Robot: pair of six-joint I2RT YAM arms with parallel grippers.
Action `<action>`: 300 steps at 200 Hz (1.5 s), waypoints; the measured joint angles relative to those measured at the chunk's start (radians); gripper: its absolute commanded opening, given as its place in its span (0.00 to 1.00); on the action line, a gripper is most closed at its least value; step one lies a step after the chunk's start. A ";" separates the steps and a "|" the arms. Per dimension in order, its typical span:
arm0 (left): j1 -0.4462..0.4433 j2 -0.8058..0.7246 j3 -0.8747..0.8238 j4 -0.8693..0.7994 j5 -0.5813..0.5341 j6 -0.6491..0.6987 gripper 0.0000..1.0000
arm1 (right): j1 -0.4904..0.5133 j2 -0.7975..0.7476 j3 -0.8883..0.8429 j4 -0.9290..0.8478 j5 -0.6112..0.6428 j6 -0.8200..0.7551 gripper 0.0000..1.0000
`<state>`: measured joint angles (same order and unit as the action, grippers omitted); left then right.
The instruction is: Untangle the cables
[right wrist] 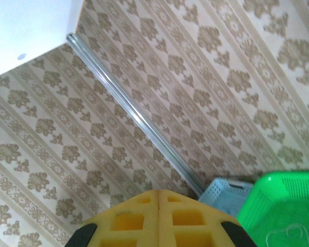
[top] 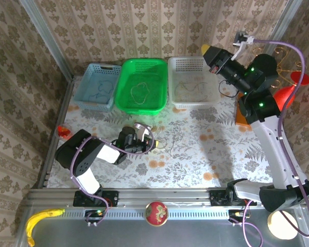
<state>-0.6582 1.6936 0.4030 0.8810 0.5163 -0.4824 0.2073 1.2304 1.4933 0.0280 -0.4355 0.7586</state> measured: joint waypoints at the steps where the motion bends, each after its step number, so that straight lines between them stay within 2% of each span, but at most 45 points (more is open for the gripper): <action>1: 0.000 0.000 0.000 0.000 0.000 0.000 0.00 | 0.000 -0.002 -0.008 0.000 0.000 0.000 0.00; 20: 0.000 -0.002 0.000 0.002 0.003 -0.009 0.00 | 0.014 -0.018 -0.149 0.020 0.001 0.001 0.00; 47: 0.000 -0.033 0.002 -0.003 0.011 -0.024 0.00 | 0.078 -0.019 -0.364 0.018 0.011 -0.013 0.31; 60: 0.000 -0.056 0.008 -0.007 0.011 -0.032 0.00 | 0.120 -0.018 -0.463 0.015 0.021 -0.023 0.39; 102: 0.005 -0.118 0.039 -0.016 0.011 -0.076 0.00 | 0.228 -0.017 -0.749 0.102 0.044 -0.031 0.49; 136: 0.010 -0.143 0.058 -0.019 0.011 -0.128 0.00 | 0.264 -0.017 -0.864 0.154 0.083 -0.079 0.58; 182: 0.013 -0.159 0.083 -0.021 0.010 -0.189 0.00 | 0.312 0.020 -0.907 0.190 0.108 -0.179 0.61; 280: 0.019 -0.163 0.140 -0.092 0.011 -0.260 0.00 | 0.408 0.290 -0.849 0.270 0.106 -0.299 0.63; 300: 0.018 -0.163 0.147 -0.095 0.011 -0.261 0.00 | 0.412 0.328 -0.822 0.293 0.106 -0.311 0.54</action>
<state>-0.6399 1.5307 0.5503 0.7856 0.5278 -0.7429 0.6189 1.5581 0.6708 0.3206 -0.3294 0.4473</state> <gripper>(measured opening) 0.051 0.598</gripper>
